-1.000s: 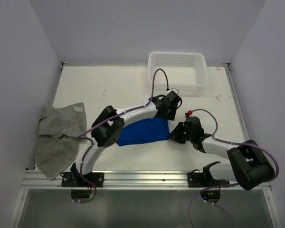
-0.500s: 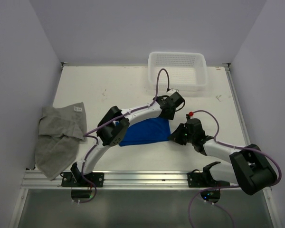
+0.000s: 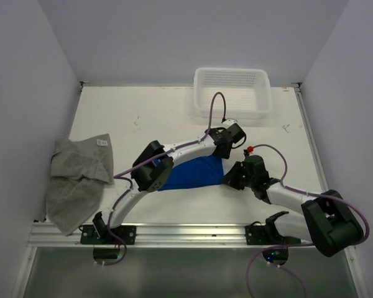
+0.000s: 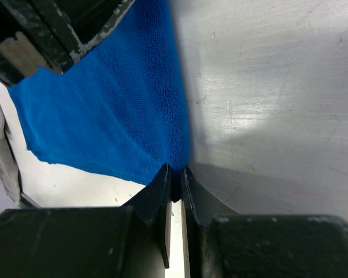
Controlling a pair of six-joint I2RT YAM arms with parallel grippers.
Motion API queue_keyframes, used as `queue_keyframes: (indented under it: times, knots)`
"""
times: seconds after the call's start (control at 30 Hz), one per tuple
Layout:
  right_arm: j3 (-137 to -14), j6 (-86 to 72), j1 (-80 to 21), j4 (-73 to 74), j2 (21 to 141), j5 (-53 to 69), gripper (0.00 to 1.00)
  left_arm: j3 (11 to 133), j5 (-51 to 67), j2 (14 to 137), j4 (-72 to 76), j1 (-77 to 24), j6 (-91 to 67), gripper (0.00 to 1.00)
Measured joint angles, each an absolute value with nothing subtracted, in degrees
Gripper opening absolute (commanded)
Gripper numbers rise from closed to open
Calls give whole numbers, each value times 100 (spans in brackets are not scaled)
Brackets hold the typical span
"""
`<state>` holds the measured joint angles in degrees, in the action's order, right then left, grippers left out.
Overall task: Roll the towels
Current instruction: Roll the towel
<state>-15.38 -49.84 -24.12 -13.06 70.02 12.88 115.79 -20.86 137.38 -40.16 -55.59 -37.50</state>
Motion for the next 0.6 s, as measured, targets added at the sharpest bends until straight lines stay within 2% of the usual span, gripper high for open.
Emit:
queue_keyframes:
  times: [0.07, 0.17, 0.2, 0.6]
  knots:
    - [-1538, -4936, -2412, -1238, 6945, 1262, 1, 11666, -2117, 13788, -4064, -5575, -3747, 37]
    - [-1538, -4810, -2445, -1070, 6805, 1160, 1, 11758, -2145, 13837, -4130, -5596, -3747, 34]
    - [-1542, -4753, -2462, -1002, 6759, 1114, 1, 11782, -2145, 13847, -4141, -5601, -3747, 29]
    - [-1852, -4246, -3199, -298, 6549, 148, 1, 11830, -2185, 13876, -4191, -5607, -3750, 12]
